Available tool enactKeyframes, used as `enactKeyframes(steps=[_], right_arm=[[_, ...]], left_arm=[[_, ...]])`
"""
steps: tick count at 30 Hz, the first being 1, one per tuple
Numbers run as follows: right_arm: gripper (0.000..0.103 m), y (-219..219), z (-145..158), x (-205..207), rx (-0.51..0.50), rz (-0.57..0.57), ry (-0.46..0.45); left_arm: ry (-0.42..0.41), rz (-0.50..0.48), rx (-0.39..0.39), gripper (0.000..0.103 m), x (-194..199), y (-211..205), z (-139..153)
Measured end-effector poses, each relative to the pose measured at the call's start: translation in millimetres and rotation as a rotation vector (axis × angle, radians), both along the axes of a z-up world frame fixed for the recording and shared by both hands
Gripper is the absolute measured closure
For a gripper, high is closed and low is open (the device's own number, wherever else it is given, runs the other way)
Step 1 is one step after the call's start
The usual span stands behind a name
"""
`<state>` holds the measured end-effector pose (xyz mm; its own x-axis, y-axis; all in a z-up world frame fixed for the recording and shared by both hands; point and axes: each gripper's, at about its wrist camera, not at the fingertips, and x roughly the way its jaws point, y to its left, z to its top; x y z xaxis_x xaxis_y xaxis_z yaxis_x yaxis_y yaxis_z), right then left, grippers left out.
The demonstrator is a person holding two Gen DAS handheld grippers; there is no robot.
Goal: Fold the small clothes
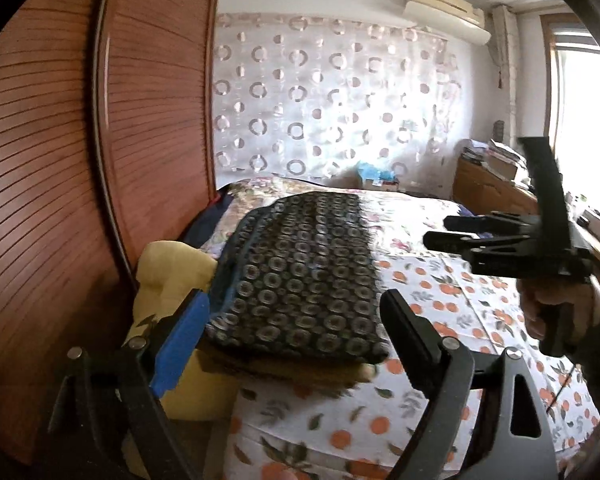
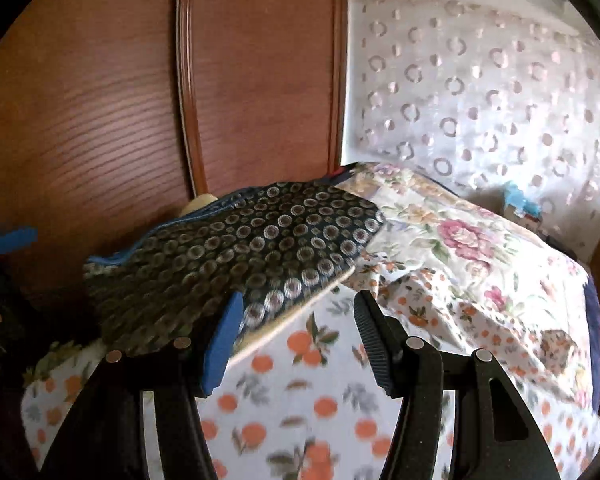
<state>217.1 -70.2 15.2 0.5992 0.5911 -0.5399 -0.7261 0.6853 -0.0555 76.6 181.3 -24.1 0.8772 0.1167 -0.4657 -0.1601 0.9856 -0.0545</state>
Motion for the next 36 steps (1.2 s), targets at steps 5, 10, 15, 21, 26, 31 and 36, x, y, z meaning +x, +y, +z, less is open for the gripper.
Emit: enactKeyframes(steps=[5,10,15,21,26,31,36], right_arm=[[0.028,-35,0,-42,0.027,-0.054,-0.020],[0.018,-67,-6,-73,0.043,-0.138,-0.031],[0.017,-102,-12,-108,0.071,-0.258,-0.035],[0.017,-141,-11,-145,0.120,-0.379,-0.041],[0.017,-164,-5,-168,0.145,-0.451,-0.067],[0.017,-170,5,-180,0.178,-0.495,-0.106],[0.017,-163,8,-191,0.205,-0.525,-0.163]], left_arm=[[-0.013,-0.032,0.006,0.016,-9,-29,3],[-0.012,-0.070,0.000,0.016,-18,-54,2],[-0.020,-0.125,-0.001,0.016,-29,-86,1],[-0.024,-0.174,-0.004,0.015,-37,-122,10],[-0.044,-0.220,0.009,0.016,-36,-151,24],[-0.068,-0.276,-0.019,0.016,-36,-164,41],[-0.096,-0.270,0.017,0.016,-39,-173,63]])
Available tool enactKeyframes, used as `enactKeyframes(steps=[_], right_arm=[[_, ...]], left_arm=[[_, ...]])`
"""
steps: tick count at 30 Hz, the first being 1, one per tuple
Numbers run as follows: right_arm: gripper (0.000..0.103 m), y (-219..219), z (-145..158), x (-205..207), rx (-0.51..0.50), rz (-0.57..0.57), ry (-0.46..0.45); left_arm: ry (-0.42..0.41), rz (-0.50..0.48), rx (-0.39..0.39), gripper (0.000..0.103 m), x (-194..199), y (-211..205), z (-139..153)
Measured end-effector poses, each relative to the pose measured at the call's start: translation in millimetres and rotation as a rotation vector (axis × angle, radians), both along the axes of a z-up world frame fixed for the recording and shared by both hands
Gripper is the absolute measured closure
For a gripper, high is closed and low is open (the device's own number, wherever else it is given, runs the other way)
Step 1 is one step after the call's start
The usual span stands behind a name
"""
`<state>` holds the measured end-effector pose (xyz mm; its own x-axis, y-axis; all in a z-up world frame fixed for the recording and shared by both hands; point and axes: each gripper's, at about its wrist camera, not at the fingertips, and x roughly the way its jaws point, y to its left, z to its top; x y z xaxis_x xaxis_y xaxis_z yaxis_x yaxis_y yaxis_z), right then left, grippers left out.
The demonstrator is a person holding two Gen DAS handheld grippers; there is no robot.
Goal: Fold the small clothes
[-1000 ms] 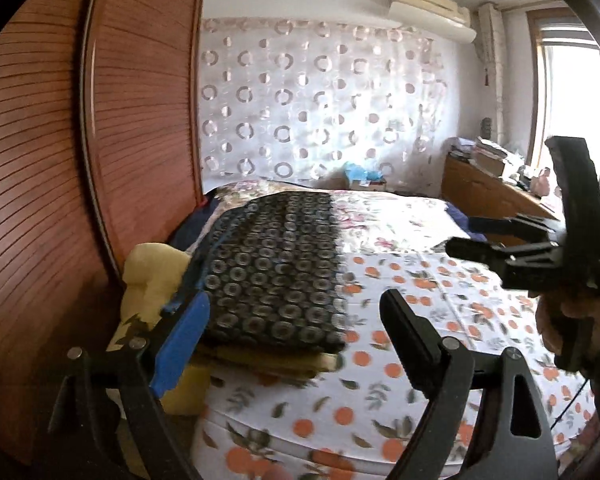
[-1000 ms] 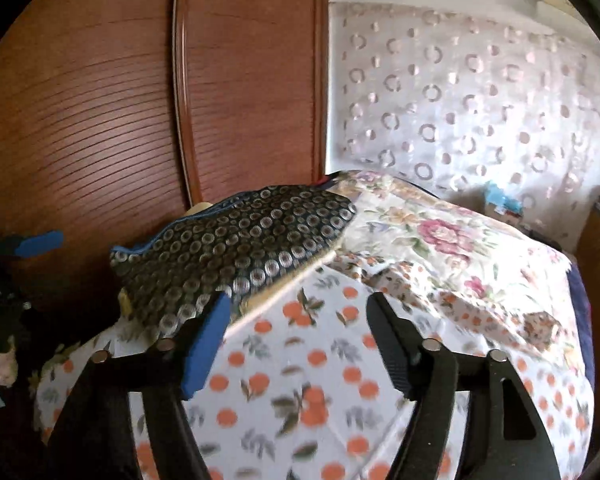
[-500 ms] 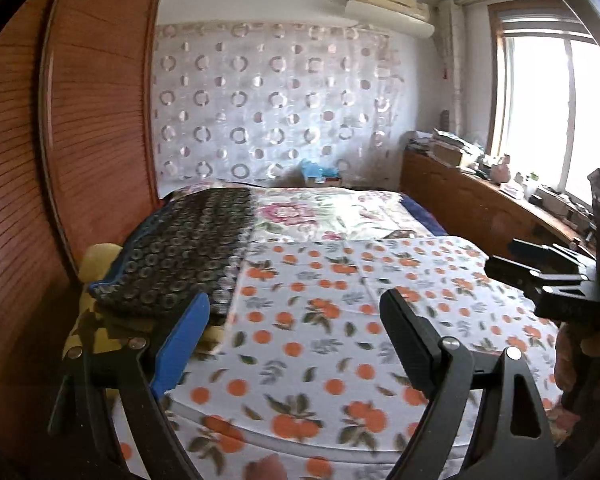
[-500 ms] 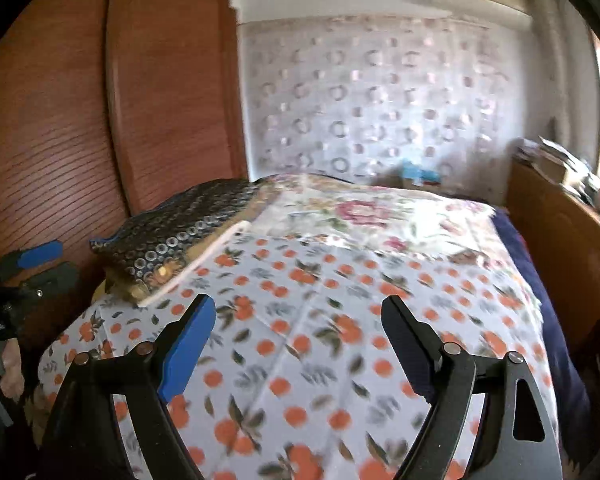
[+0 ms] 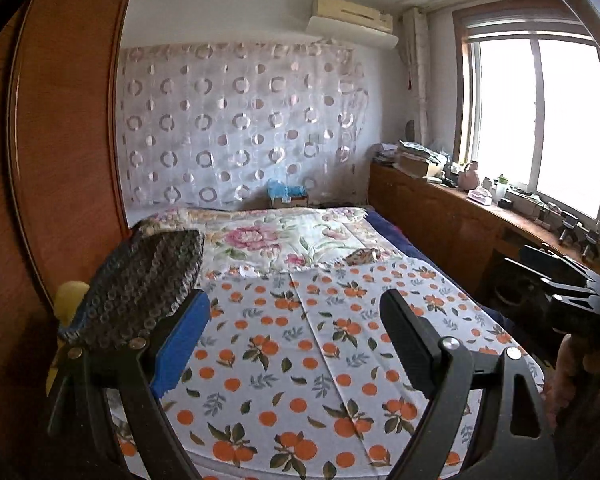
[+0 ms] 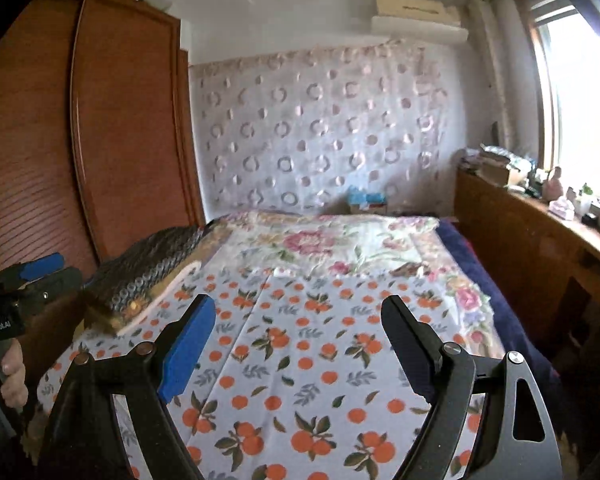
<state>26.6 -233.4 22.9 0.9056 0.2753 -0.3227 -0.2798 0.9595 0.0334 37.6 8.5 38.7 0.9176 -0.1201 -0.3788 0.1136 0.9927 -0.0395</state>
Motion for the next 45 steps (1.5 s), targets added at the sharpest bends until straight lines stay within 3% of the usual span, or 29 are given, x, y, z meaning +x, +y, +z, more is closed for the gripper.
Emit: enactKeyframes(steps=[9,17,45], right_arm=[[0.017,13,-13,-19,0.019,-0.022,-0.066],[0.017,8,-27,-15,0.017,-0.018,-0.071],[0.017,-8,-17,-10,0.016,-0.007,-0.060]], left_arm=[[-0.067,0.034,0.020,0.015,-11,0,27],[-0.063,0.053,0.028,0.015,-13,3,24],[-0.047,0.065,0.026,0.015,-13,10,10]])
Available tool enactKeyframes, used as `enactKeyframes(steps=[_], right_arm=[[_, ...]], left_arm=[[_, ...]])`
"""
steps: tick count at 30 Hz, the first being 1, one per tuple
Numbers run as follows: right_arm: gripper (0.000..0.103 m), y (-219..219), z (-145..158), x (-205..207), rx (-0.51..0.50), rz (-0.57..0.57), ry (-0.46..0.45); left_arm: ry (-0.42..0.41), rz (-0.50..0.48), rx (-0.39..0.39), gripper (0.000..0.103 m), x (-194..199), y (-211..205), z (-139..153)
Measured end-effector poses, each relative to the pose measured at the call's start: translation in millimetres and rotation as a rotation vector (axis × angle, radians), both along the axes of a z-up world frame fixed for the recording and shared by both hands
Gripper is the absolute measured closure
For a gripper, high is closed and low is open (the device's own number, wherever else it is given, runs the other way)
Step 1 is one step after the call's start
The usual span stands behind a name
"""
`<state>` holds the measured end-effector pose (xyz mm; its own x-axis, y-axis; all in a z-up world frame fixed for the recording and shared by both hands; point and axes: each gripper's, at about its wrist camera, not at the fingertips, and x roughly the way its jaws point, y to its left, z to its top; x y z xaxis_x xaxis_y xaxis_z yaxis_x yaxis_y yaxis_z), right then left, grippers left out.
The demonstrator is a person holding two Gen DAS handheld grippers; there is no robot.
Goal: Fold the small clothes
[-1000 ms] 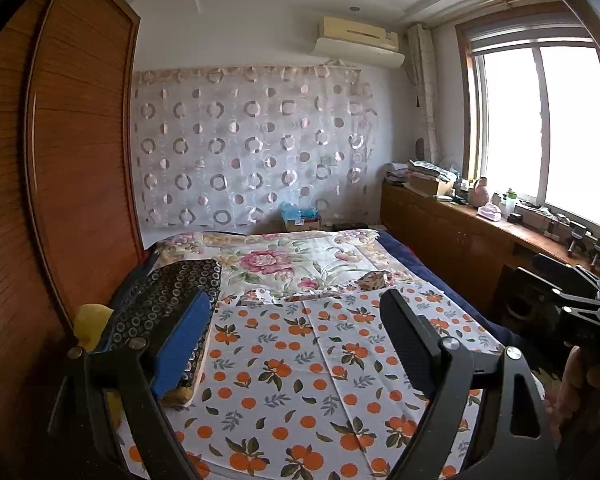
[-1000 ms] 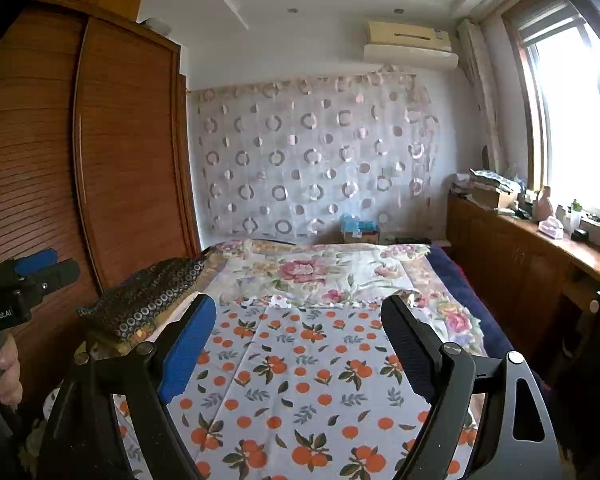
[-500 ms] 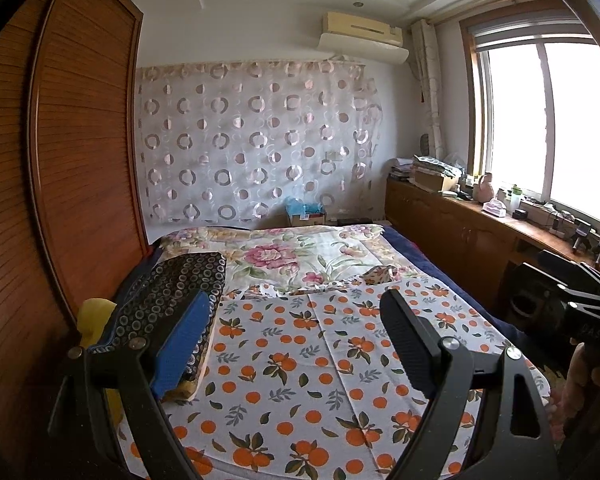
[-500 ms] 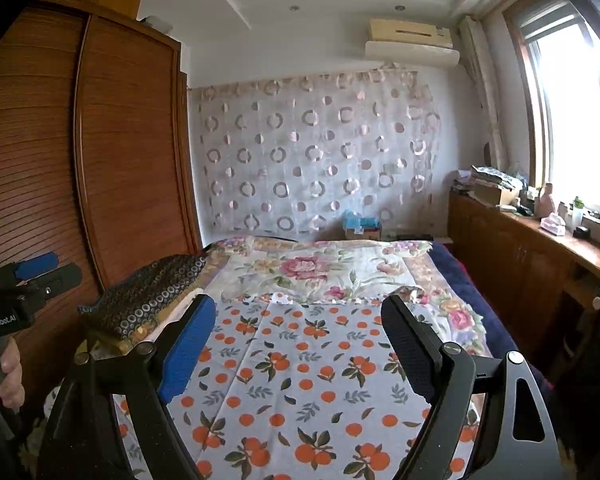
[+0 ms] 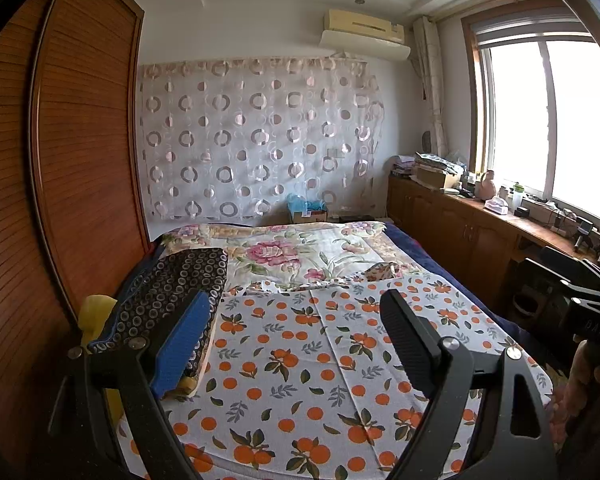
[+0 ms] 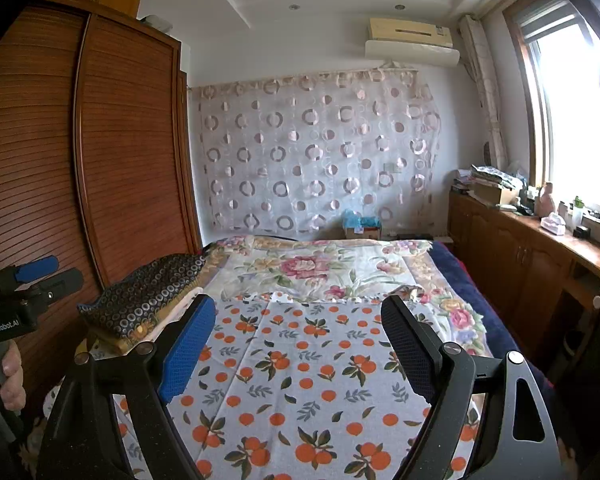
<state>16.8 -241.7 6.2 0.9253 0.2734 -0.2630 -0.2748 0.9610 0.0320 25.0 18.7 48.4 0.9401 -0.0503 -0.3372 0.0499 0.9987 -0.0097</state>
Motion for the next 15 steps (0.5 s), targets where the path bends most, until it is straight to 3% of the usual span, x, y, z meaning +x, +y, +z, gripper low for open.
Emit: enactKeyframes(steps=[15], right_arm=[[0.017,-2.3,-0.2,0.3,0.000,0.002,0.000]], left_arm=[[0.001,0.000,0.001,0.015,0.1,0.0,0.9]])
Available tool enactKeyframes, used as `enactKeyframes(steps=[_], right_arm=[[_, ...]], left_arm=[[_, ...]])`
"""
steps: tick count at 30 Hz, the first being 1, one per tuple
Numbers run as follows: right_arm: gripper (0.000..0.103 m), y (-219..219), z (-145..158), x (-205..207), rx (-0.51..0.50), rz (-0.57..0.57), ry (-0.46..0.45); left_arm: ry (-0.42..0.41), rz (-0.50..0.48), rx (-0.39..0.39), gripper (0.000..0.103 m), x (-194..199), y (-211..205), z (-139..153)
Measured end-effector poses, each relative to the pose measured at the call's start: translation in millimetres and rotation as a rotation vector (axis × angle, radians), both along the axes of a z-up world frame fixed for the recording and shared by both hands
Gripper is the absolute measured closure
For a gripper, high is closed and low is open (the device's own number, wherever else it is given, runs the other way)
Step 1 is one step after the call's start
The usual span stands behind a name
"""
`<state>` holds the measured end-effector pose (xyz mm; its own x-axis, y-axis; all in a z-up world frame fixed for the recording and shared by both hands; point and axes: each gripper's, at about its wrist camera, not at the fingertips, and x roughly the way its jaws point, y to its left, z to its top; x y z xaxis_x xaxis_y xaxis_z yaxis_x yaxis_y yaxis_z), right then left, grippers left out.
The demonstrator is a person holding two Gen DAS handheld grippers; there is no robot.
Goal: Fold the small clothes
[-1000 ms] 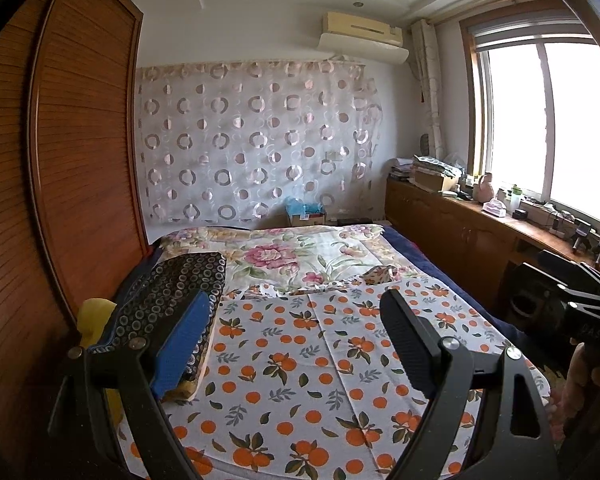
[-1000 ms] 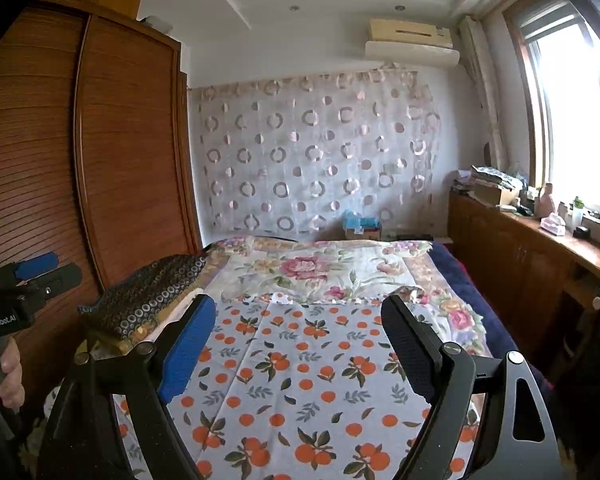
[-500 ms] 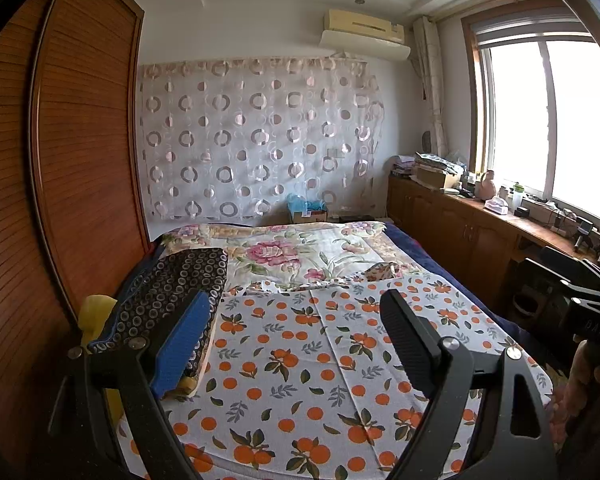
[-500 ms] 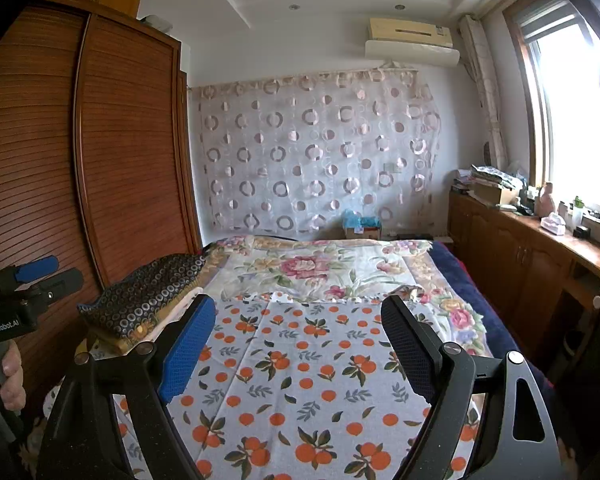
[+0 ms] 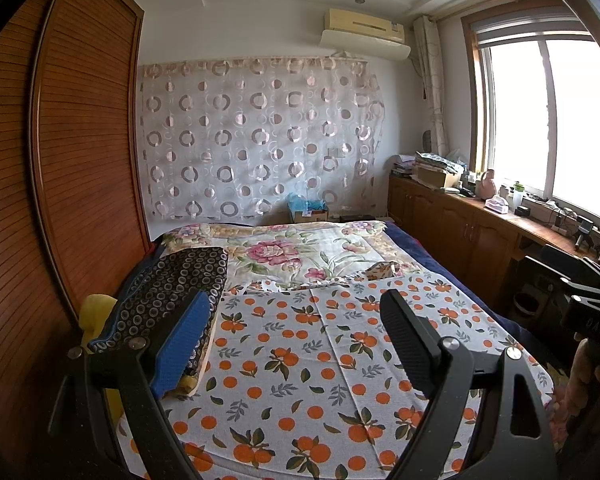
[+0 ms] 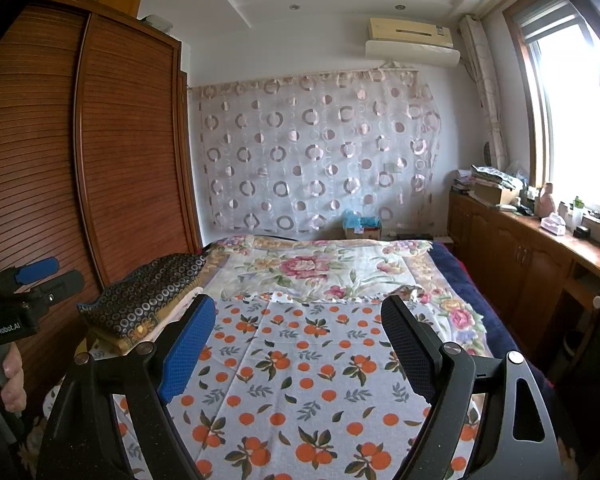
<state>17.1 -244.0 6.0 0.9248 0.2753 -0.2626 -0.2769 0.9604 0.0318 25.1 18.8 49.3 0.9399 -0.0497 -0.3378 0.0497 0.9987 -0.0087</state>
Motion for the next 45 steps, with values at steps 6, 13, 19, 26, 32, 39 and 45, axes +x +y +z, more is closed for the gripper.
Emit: enactKeyframes(steps=[6,13,19,26,32,39,45], right_arm=[[0.017,-2.3,0.1,0.5,-0.001,0.003,0.000],[0.017,-3.4,0.8,1.1,-0.002,0.003,0.001],[0.017,-4.5,1.0,1.2,-0.002,0.006,0.000],[0.017,-4.6,1.1,1.4,-0.002,0.004,-0.001],[0.017,-4.1,0.3,1.3,-0.001,0.006,0.001],[0.017,-6.0,0.8,1.7,-0.001,0.007,-0.001],[0.017,-6.7,0.5,1.7,-0.002,0.005,-0.001]], left_arm=[[0.001,0.000,-0.001,0.015,0.2,-0.4,0.8],[0.001,-0.001,0.000,0.015,0.2,-0.5,1.4],[0.001,-0.001,0.000,0.015,0.3,-0.7,1.4],[0.002,0.000,0.000,0.015,0.3,-1.1,1.7],[0.001,-0.001,0.001,0.015,0.3,-1.3,2.0],[0.001,0.000,0.001,0.015,0.1,-1.2,1.9],[0.002,0.000,0.001,0.015,0.3,-1.4,2.4]])
